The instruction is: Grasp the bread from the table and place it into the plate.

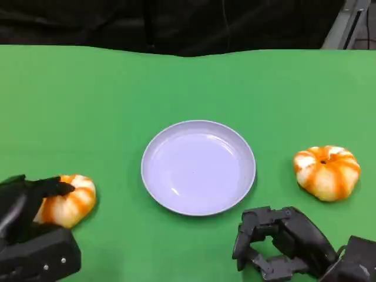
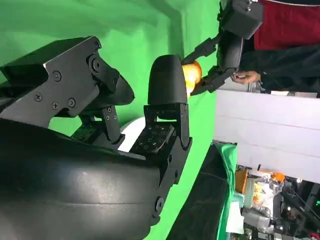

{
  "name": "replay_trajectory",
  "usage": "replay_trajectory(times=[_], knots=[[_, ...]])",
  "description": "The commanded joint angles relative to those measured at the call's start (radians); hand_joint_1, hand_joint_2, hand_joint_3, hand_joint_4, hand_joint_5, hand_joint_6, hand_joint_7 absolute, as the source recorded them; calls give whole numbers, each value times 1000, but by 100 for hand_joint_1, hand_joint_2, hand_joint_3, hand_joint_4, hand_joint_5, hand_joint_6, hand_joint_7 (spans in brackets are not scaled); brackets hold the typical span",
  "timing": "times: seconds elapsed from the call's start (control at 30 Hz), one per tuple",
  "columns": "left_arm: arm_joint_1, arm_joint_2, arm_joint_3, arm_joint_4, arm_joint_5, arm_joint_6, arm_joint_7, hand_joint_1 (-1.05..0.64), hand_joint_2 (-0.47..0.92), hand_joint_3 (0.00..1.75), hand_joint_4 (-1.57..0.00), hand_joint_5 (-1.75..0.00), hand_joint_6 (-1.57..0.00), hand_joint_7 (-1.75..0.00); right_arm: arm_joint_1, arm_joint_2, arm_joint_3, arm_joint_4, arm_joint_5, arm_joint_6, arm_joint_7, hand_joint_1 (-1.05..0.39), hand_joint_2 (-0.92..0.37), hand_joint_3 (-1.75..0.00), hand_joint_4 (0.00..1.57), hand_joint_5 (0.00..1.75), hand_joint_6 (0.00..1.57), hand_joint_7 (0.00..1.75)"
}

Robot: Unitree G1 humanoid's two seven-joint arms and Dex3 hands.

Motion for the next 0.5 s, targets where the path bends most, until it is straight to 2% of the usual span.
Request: replay_trajectory(times=[0.03,0.2,0.5], knots=[[-5,4,-7,45,5,-19,56,-9,86,0,-53,-174,-52,-160,-12,-8,-11,8,4,-16,-2,10,-56,-111,94,134,93,109],[-6,4,-13,47,12,-31,105,-9,86,0,-56,-175,-50,-165,-15,-7,-11,12,3,-20,-3,10,-55,-112,95,134,93,110],[58,21,20,-110,-6,-36,101,-8,85,0,-57,-175,-52,-160,-13,-5,-10,6,10,-8,2,11,-56,-111,94,135,92,110]])
